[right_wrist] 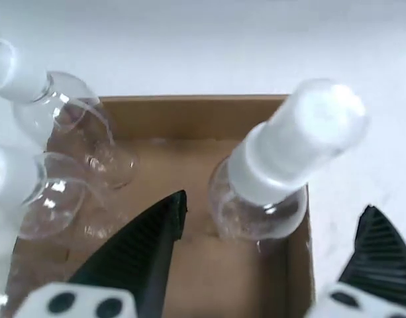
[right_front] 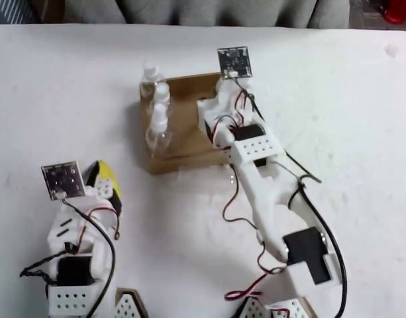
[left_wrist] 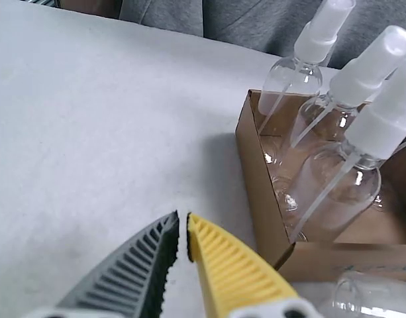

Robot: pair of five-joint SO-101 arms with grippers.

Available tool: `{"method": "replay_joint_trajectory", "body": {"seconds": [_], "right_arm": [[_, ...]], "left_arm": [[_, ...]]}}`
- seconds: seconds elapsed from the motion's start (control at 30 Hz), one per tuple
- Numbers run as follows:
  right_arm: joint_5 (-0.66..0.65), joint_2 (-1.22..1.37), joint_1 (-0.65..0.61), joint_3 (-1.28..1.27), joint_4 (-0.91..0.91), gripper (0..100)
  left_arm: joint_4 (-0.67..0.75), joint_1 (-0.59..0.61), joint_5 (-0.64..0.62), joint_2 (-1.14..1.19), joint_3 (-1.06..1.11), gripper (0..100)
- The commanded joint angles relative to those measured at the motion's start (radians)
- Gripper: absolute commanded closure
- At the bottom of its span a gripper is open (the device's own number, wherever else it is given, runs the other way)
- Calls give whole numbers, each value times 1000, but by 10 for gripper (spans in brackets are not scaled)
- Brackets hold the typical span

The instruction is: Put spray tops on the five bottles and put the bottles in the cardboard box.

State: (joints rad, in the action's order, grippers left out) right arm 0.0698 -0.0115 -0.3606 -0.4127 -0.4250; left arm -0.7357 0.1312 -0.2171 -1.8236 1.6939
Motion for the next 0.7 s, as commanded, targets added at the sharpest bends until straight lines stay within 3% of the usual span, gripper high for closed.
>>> {"method": "replay_joint_trajectory", "body": {"seconds": [0.0, 0.37, 0.53, 0.67], "right_arm": [[8, -107, -1, 3, -108, 661], [11, -351, -7, 3, -447, 662], [9, -478, -7, 3, -684, 665], [8, -559, -8, 3, -857, 762]], "left_arm": [[-8, 10, 8, -4, -2, 980], [-8, 10, 9, -4, -2, 980], [-8, 10, 104, -4, -2, 980], [-9, 10, 110, -4, -2, 980]]}}
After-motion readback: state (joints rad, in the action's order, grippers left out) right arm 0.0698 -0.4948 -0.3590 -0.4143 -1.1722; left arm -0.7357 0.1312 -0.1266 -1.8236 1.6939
